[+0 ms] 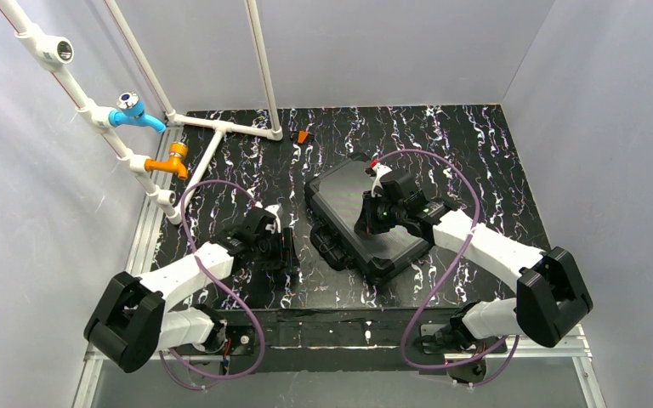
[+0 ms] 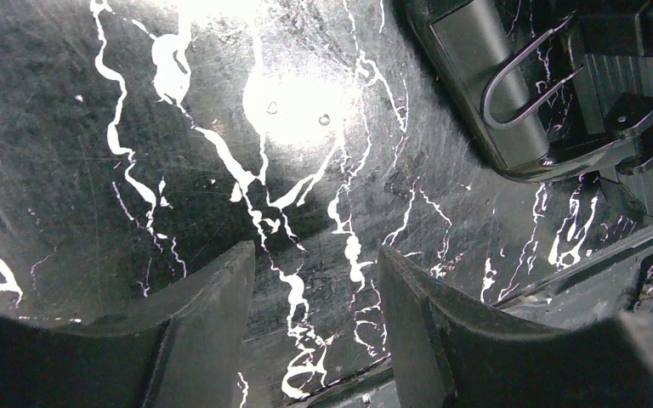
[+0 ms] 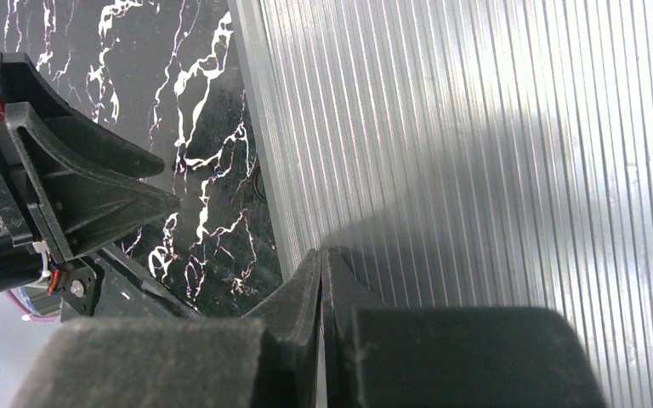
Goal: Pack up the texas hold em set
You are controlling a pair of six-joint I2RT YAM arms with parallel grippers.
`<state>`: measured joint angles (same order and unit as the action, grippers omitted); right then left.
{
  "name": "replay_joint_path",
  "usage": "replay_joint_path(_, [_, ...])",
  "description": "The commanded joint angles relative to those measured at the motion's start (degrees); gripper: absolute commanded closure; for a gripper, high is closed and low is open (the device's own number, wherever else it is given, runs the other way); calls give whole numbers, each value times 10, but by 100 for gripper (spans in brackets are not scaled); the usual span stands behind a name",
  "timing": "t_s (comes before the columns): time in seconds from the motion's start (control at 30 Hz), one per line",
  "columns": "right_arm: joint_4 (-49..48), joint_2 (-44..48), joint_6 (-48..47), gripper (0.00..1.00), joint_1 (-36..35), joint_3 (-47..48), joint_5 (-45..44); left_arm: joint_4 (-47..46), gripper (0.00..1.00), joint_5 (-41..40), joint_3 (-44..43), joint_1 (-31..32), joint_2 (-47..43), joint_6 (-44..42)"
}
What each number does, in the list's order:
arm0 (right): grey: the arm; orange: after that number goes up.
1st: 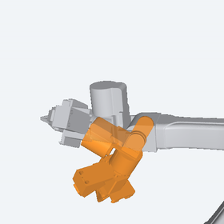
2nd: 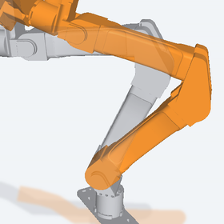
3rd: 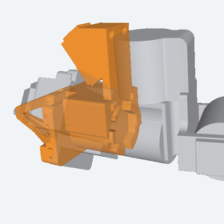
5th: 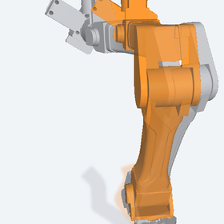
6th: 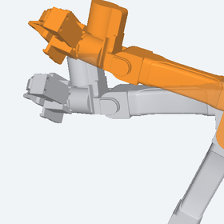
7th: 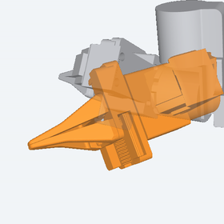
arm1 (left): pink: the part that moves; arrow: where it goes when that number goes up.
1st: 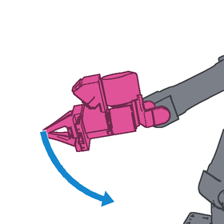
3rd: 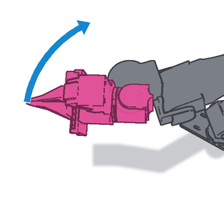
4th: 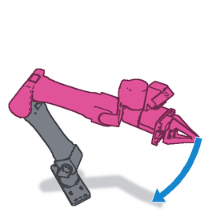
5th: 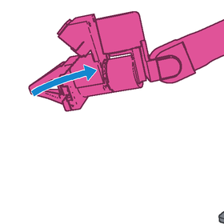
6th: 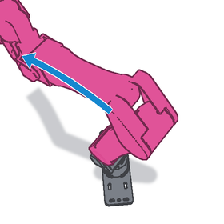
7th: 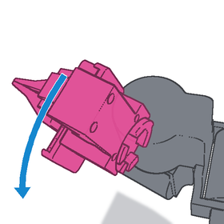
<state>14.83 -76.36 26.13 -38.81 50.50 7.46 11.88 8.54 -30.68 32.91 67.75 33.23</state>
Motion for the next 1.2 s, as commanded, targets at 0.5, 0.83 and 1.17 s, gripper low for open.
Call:
replay_joint_path(0.5, [76,-28,-25,94,1,-44,-59,-68,50,29,-3,14,47,-7])
replay_joint_path(0.83, [79,-27,-25,94,1,-44,-57,-97,54,27,-3,16,68,-15])
replay_joint_path(1.17, [78,-29,-24,94,1,-47,-55,-139,58,42,4,19,90,-30])
